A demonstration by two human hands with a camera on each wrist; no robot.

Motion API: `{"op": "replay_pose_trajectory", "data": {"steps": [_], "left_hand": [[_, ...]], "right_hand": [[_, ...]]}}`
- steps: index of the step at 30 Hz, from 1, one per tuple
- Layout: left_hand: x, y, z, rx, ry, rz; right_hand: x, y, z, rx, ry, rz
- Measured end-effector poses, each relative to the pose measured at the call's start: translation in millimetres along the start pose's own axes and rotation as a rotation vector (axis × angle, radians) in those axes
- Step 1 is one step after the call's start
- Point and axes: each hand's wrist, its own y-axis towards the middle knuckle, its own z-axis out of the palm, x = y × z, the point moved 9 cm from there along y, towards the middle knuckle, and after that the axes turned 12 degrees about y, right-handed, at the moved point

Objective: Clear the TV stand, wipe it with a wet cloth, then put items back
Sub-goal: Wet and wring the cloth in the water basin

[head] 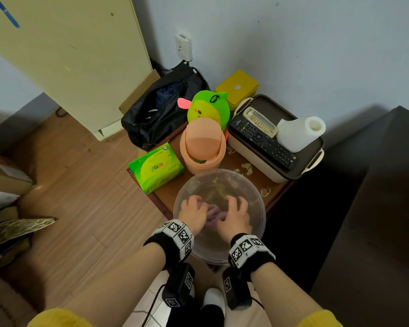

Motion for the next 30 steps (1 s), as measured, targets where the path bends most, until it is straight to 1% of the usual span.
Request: {"op": "replay_pose_trajectory", "data": {"steps": [2,5,6,8,10,11,13,15,19,21,23,25,27,30], "left_hand": [[0,2,-3,0.007,0.019,0.024],[-8,-2,-1,0.063,0.051,0.100],[-10,-3,1,0.078,0.058,0.110],[-10,-5,3,0.106,0.077,0.104],[-6,-6,2,0.103,0.020,0.059],[-2,-5,2,0.108,-0.027,0.028],[2,-5,2,0.101,-0.124,-0.025],[1,-7,0,0.111,-0.146,-0.043],[-3,-13,5,0.173,-0.146,-0.078],[-3,-13,9,0.194,-0.136,-0.098],[-5,-13,7,0.180,-0.156,-0.107],[-10,-11,7,0.162,-0.198,-0.081],[-13,-7,9,0.157,-0.222,-0.052],[-14,-2,11,0.130,-0.222,-0.004]], "right_hand": [[2,2,7,0.038,-0.054,-0.049],[-5,7,33,0.225,-0.238,-0.061],[-9,7,38,0.252,-0.272,-0.050],[-13,12,36,0.210,-0.292,-0.055],[-14,16,29,0.156,-0.266,-0.060],[-16,18,25,0.142,-0.185,-0.035],[-19,15,16,0.117,0.062,0.009],[-16,8,9,0.089,0.238,0.008],[-5,-8,0,0.104,0.560,0.012],[2,-13,-7,0.093,0.794,0.028],[10,-16,-12,0.089,1.002,0.042],[20,-17,-13,0.099,1.084,0.025],[27,-15,-8,0.102,1.075,0.001],[27,-12,1,0.113,0.860,-0.029]]}}
